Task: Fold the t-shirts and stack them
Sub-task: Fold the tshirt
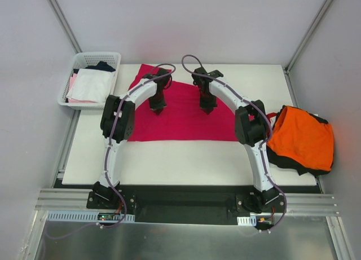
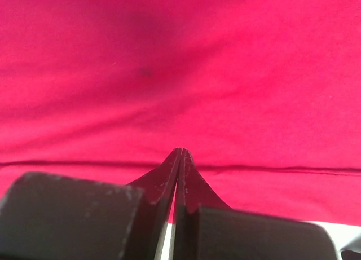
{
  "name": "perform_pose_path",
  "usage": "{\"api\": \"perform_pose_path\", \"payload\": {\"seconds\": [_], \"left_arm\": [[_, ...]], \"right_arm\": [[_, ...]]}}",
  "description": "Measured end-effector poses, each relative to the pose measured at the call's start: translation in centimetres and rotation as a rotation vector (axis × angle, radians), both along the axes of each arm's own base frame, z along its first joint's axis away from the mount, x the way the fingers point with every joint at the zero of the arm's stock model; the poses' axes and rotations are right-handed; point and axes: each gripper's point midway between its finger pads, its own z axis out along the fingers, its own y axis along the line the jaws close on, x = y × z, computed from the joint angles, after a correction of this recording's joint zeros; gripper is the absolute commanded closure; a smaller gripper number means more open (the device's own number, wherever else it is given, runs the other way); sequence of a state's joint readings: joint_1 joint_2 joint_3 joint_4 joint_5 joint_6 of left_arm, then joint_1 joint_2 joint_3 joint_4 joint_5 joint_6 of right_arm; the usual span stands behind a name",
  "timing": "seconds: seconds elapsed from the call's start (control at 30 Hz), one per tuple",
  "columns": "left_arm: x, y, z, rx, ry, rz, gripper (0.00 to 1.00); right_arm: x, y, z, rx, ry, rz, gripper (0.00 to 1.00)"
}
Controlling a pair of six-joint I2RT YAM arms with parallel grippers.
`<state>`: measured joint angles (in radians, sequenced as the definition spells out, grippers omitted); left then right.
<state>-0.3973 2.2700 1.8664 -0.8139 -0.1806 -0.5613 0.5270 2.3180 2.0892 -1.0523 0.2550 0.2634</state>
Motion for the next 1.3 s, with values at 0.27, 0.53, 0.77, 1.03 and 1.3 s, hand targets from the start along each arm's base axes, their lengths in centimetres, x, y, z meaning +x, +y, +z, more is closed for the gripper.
{"api": "perform_pose_path", "payload": {"seconds": [0.27, 0.53, 0.77, 1.03, 1.3], "left_arm": [[-0.4, 0.3, -0.2, -0.007, 0.003, 0.004, 0.96], [-2.9, 0.7, -0.3, -0.012, 0.021, -0.002, 0.96], [-5.9, 0.6, -0.4, -0.005, 0.057, -0.028, 0.95], [-7.7, 0.0, -0.4, -0.018, 0.079, -0.039, 0.95], [-10.5, 0.3, -0.5, -0.014, 0.107, -0.035, 0.94]], "right_arm": [[-1.7, -2.3, -3.8, 0.018, 0.099, -0.071, 0.99], [-5.2, -3.1, -3.9, 0.044, 0.142, -0.104, 0.99], [-7.9, -3.9, -4.0, 0.047, 0.179, -0.140, 0.99], [-11.1, -5.4, -3.8, 0.022, 0.223, -0.176, 0.99], [-14.5, -6.4, -3.8, -0.009, 0.268, -0.184, 0.99]]}}
